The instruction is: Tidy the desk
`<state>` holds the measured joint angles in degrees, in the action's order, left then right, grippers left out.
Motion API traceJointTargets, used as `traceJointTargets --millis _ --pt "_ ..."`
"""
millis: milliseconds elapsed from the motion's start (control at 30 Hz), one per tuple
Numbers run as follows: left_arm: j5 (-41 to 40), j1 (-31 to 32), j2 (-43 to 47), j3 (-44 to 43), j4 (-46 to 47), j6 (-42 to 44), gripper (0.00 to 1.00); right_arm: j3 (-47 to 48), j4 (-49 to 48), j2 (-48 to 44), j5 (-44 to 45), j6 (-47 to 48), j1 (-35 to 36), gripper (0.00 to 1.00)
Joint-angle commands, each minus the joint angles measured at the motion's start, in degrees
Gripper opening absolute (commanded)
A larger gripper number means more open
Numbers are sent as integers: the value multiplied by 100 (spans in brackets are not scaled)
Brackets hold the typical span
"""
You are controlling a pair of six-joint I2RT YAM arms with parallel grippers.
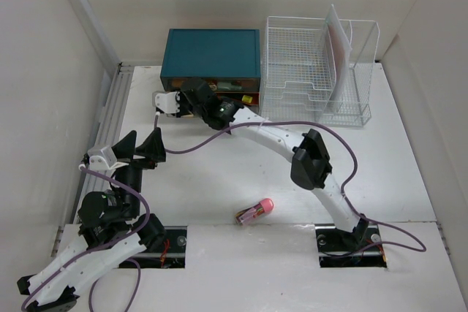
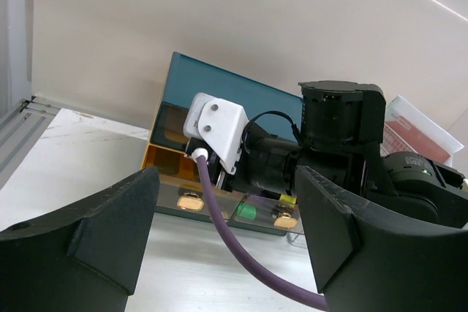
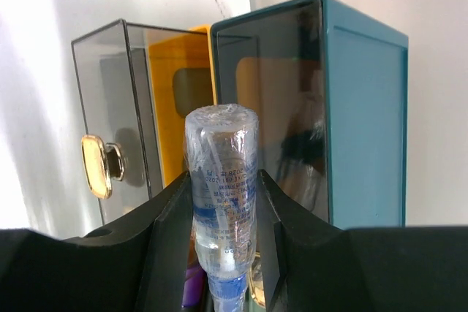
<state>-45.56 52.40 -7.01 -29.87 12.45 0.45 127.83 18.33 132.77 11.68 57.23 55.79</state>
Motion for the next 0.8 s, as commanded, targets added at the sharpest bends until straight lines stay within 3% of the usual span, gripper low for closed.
traceJointTargets --millis 0,500,700,767 --pt "-14 -2 -38 16 232 113 72 444 -497 99 -113 -80 -7 1" --pt "-14 -2 -38 69 232 166 72 612 -550 513 -298 -195 -112 10" --pt "-14 -2 -38 69 232 166 72 612 -550 513 -298 -309 -112 43" --pt "-14 -2 -38 69 232 166 72 612 -550 513 -298 -309 -112 47"
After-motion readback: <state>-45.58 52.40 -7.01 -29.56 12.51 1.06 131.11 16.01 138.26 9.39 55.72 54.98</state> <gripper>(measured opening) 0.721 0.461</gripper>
